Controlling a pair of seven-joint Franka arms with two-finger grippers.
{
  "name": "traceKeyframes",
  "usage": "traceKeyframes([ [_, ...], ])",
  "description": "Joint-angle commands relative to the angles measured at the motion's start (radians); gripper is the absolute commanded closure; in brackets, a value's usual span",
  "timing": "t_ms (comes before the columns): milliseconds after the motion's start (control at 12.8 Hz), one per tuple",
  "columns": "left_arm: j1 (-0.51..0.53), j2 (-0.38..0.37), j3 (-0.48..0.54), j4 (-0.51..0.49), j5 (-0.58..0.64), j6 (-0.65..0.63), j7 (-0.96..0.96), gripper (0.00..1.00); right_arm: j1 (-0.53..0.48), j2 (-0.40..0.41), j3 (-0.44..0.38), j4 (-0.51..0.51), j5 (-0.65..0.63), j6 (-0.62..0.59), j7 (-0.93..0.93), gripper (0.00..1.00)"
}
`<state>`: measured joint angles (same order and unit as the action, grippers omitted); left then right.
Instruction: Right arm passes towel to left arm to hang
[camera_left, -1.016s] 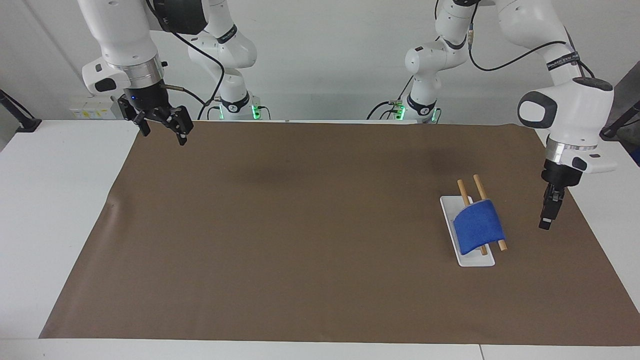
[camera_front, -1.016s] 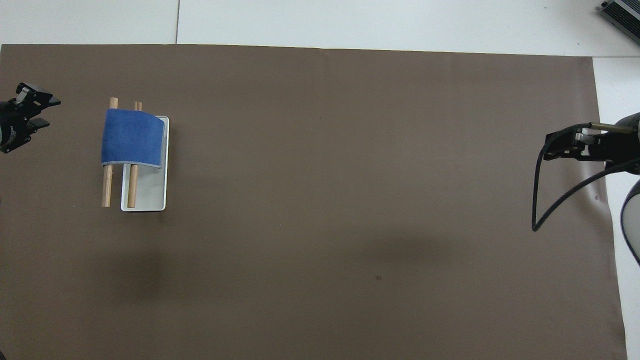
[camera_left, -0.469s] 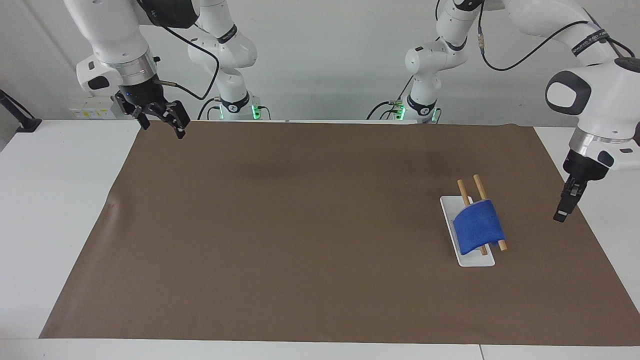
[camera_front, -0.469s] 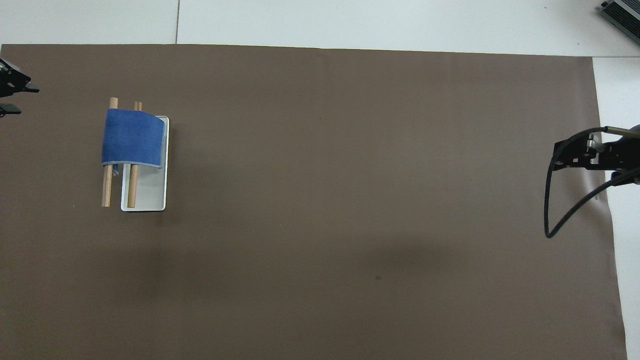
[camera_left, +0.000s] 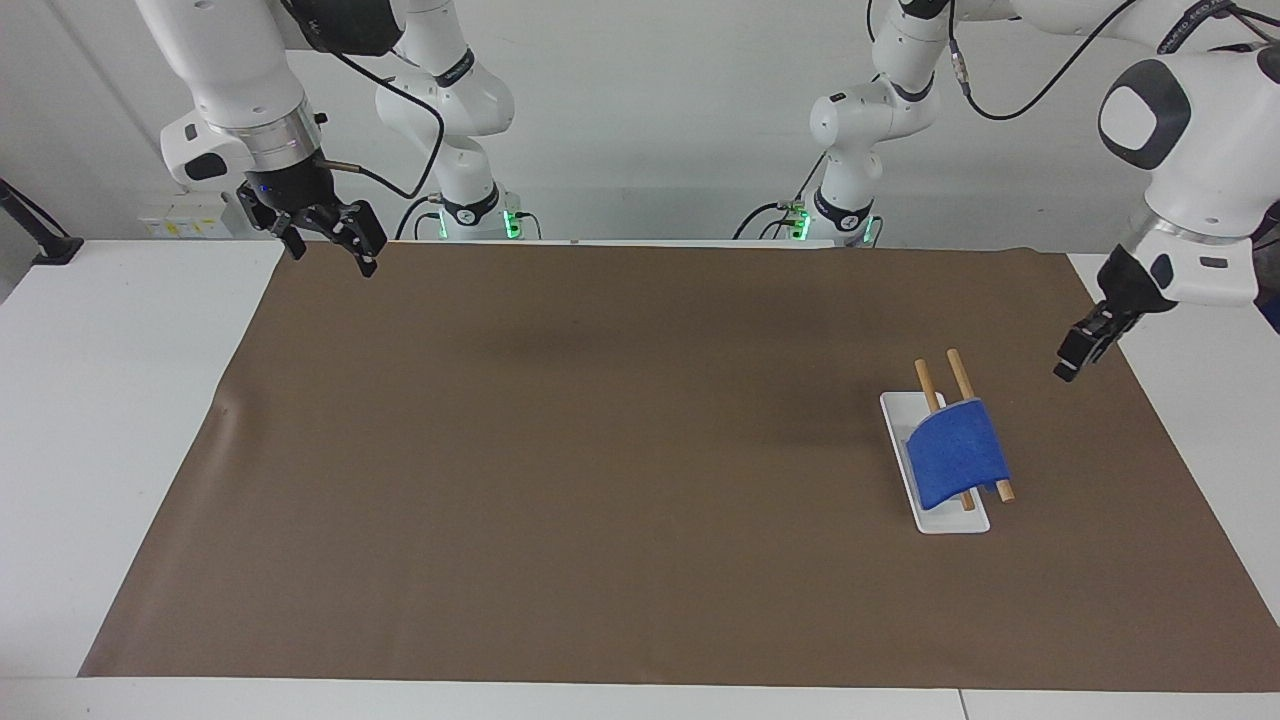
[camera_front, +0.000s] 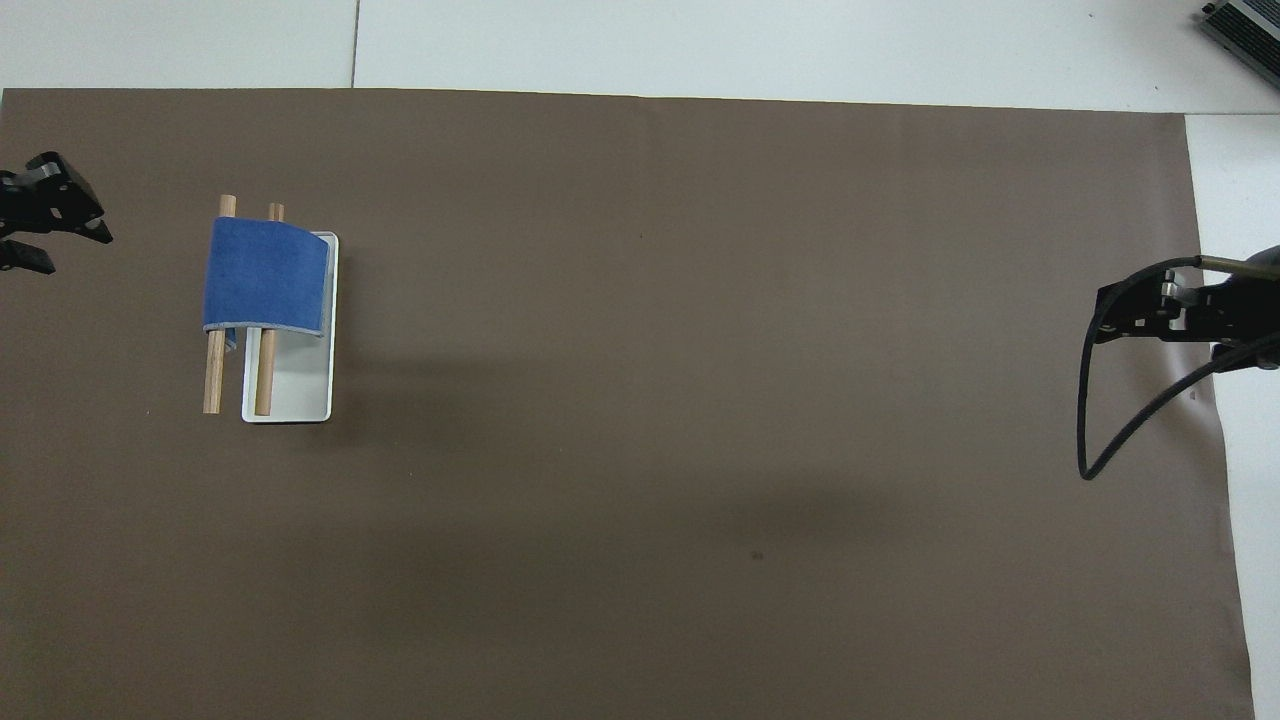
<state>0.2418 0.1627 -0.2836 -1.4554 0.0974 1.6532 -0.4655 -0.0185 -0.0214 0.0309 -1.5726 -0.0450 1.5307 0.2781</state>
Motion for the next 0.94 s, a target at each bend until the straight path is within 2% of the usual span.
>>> traceKeyframes([
  [0, -0.007, 0.008, -0.072, 0.072, 0.071, -0.174, 0.115, 0.46, -0.007, -0.008, -0.019, -0.009, 0.024, -0.014, -0.030, 0.00],
  [156, -0.016, 0.006, -0.110, 0.081, 0.077, -0.230, 0.152, 0.46, -0.012, -0.008, -0.019, -0.010, 0.024, -0.012, -0.033, 0.00],
  [469, -0.033, 0.005, -0.186, 0.090, 0.071, -0.253, 0.153, 0.46, -0.012, -0.008, -0.017, -0.012, 0.025, -0.009, -0.135, 0.00],
  [859, 0.034, -0.022, -0.171, 0.084, 0.078, -0.250, 0.194, 0.46, -0.017, -0.008, -0.020, -0.012, 0.065, -0.003, -0.146, 0.00],
])
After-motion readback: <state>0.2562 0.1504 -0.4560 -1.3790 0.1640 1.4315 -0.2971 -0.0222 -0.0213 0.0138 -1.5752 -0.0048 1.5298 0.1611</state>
